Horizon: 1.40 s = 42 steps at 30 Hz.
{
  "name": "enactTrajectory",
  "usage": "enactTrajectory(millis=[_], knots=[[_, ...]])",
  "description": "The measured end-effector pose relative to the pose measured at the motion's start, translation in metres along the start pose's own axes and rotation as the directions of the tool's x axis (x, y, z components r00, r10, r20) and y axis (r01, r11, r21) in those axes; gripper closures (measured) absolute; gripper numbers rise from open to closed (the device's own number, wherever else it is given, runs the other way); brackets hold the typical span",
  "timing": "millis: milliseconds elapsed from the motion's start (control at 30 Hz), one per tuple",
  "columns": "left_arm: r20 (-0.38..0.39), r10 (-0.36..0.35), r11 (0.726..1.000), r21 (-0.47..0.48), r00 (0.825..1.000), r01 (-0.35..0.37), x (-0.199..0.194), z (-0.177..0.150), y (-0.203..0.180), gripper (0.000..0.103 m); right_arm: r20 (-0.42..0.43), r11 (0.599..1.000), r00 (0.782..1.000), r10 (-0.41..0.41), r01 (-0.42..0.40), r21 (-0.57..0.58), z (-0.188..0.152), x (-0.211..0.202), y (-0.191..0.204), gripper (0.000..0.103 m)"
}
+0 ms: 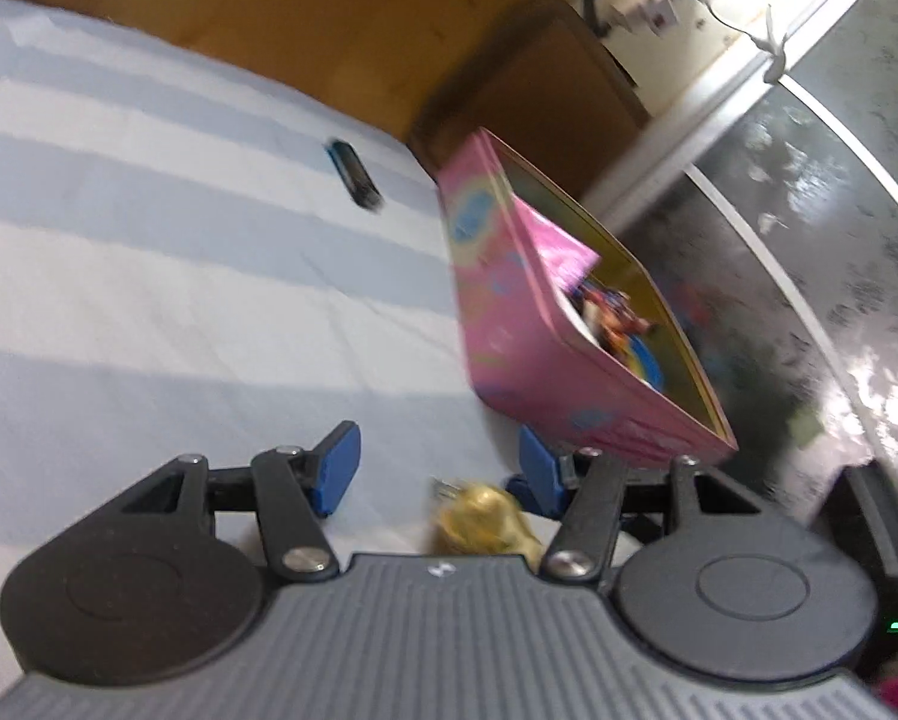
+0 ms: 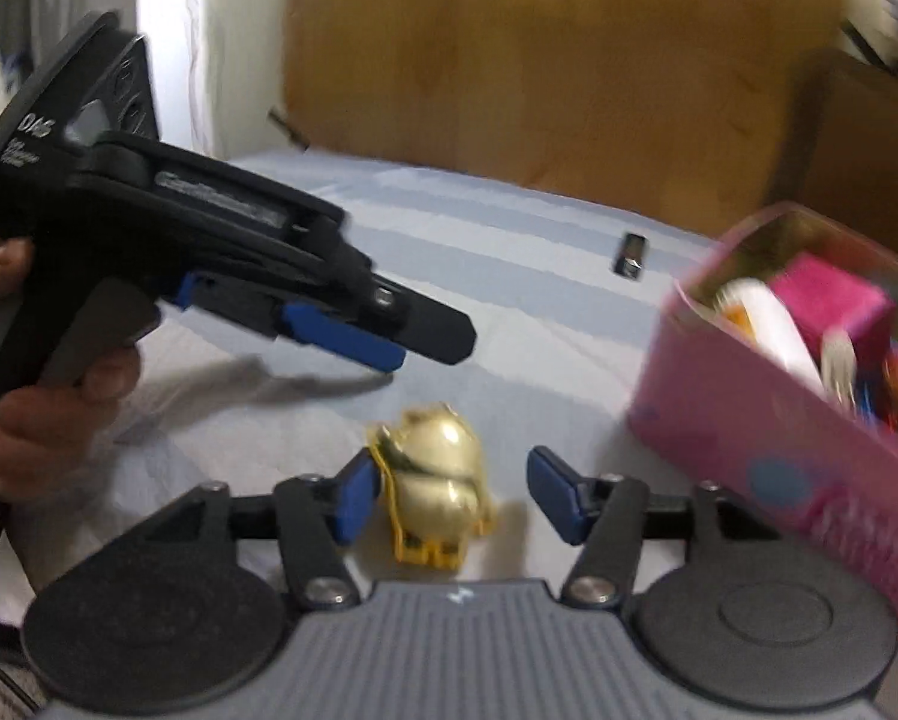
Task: Organize rigid objects
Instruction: 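Carry the gold piggy into the pink tin and open the right tool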
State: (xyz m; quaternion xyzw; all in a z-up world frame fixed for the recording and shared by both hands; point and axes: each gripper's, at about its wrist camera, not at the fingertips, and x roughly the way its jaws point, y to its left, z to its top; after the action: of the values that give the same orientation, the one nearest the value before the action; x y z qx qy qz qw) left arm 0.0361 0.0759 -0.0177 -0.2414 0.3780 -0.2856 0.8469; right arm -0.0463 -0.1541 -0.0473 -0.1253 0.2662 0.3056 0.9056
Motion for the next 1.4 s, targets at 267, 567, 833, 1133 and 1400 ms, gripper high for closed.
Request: enactTrajectory(millis=[267,567,833,1133,1400], knots=[[-0.038,-0.026,1.0,0.007,0.999,0.027,-0.006,-0.013,-0.019,0.042,0.028,0.999,1.0,0.015,-0.016,0.038,-0.009,0.005,-0.008,0.044],[-0.061,0.002,0.999,0.045,0.998,0.001,0.015,-0.006,-0.04,0.056,0.133,0.998,0.989,-0.067,0.068,-0.003,-0.022,-0.012,0.006,0.062],[-0.066,-0.12,0.963,0.236,0.991,0.132,0.07,0.036,-0.122,0.056,0.291,0.953,0.908,-0.301,0.277,0.123,-0.017,-0.061,-0.05,0.062],[-0.164,-0.109,0.946,0.285,0.98,0.153,0.146,0.047,-0.156,0.055,0.241,0.89,0.87,-0.43,0.365,0.272,-0.032,-0.067,-0.116,0.062],[-0.084,0.057,0.916,0.4,0.995,-0.019,0.156,0.049,-0.17,0.053,0.226,0.854,0.849,-0.478,0.389,0.345,-0.037,-0.064,-0.129,0.055]])
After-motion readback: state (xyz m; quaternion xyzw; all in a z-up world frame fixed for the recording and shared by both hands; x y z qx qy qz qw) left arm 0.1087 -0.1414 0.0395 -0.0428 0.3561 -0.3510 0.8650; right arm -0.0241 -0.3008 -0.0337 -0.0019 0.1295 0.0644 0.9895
